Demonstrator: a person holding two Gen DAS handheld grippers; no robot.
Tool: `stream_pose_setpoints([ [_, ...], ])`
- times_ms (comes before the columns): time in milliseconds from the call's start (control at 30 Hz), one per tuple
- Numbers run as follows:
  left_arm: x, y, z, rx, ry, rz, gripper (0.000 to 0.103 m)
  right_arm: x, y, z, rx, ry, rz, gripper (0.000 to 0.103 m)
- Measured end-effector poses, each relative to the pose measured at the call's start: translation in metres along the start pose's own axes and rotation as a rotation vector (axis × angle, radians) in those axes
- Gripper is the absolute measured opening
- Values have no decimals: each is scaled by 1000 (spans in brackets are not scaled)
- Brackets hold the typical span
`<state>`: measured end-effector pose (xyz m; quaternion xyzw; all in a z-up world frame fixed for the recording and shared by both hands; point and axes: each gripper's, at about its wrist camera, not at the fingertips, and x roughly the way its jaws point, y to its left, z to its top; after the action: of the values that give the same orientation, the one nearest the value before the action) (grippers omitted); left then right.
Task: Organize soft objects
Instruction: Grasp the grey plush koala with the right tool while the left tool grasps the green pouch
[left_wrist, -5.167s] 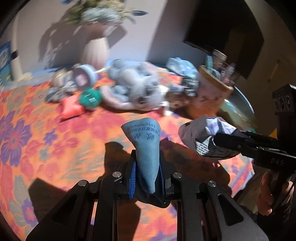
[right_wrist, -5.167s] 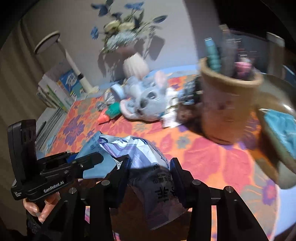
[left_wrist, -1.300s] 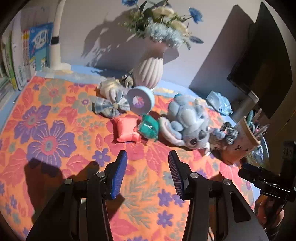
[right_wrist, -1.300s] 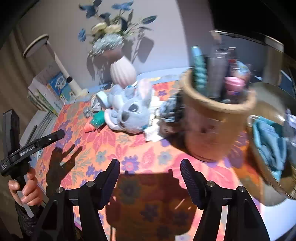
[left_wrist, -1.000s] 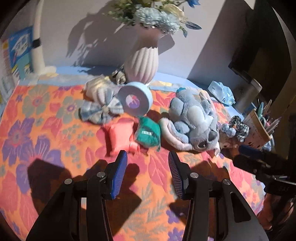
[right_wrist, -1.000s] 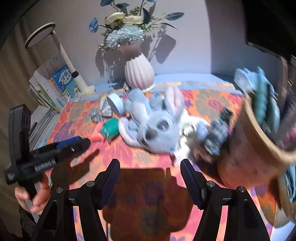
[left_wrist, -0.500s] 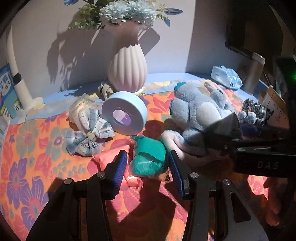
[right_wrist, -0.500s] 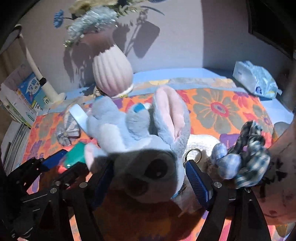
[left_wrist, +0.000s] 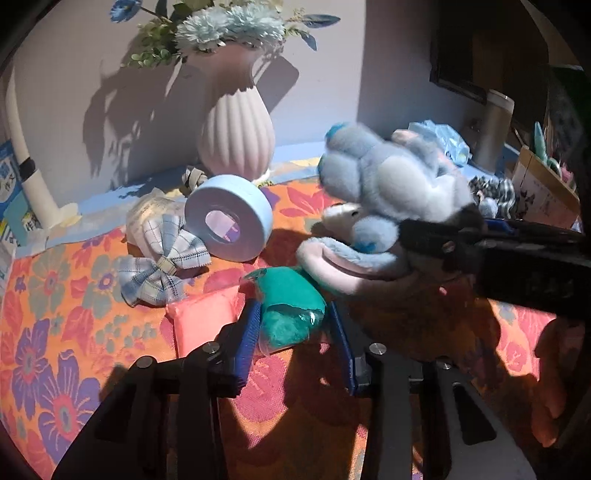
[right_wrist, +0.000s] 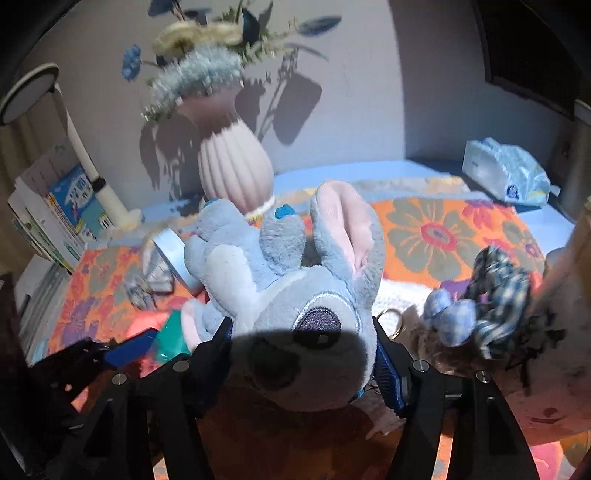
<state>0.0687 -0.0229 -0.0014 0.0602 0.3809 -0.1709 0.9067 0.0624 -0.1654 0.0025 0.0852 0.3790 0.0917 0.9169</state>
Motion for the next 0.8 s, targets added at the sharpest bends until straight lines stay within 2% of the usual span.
stream_pose_setpoints([
  [100, -5, -3, -1, 4, -32, -4, 32, -22, -1, 4, 11, -33, 30, 66],
  [200, -17, -4, -5, -37, -52, -60, 32, -44, -1, 3, 10, -48, 56, 66],
  [367, -50, -15, -24, -60, -76, -78, 32, -79, -6, -17, 6, -28, 72, 66],
  [567, -77, -27, -42, -90, -71, -100, 32, -89, -25, -51, 67, 72, 61, 66],
  [733, -88, -48, -47, -76, -66, -128, 32, -89, -44, -73, 106, 184, -11, 66],
  [800, -92, -59, -47, -61, -68, -138, 32, -95, -51, -82, 96, 203, -23, 66],
])
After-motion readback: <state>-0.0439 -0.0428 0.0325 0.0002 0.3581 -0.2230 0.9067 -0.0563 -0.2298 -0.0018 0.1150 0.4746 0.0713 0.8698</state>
